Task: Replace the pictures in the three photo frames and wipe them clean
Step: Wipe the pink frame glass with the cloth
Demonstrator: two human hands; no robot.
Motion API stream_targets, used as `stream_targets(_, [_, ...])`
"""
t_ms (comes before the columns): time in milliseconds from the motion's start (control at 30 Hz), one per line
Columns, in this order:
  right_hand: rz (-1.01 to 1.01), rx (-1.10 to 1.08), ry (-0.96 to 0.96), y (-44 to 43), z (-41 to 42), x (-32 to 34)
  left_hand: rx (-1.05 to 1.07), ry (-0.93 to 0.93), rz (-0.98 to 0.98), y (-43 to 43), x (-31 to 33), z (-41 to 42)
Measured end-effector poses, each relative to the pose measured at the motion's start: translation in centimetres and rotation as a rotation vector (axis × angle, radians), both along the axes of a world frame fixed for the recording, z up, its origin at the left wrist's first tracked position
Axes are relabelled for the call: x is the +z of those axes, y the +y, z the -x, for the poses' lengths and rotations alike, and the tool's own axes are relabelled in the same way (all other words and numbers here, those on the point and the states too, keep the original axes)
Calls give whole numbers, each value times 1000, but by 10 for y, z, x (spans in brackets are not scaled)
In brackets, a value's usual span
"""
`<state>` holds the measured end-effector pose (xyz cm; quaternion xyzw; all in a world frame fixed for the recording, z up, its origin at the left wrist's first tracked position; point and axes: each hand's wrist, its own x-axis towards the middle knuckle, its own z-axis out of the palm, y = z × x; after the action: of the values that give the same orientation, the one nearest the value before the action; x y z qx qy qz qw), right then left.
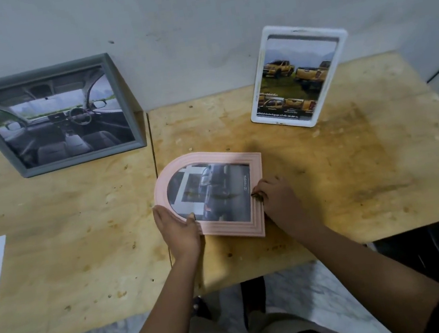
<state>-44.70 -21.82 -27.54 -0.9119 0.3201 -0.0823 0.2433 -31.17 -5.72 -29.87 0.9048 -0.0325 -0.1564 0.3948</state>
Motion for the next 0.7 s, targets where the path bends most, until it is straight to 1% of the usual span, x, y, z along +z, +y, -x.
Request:
stream_targets(167, [14, -42, 12, 16, 11, -3, -28, -1, 46, 5, -3, 2])
stream_targets(267, [-31, -111, 35, 29, 17, -4, -63, -10, 60, 7, -5, 0])
stream_targets(367, [-79, -110, 15, 40, 22, -6, -86, -1, 68, 8, -5, -2])
stream_targets(500, [-75, -98, -26, 56, 30, -3, -141, -44, 45, 10, -5, -3])
stream_targets(600, [-55, -98, -54, 72, 34, -3, -149, -19, 45, 11, -2, -3])
stream_targets(700, [-82, -106, -62, 86, 41, -7, -141, 2, 62, 12, 1, -3])
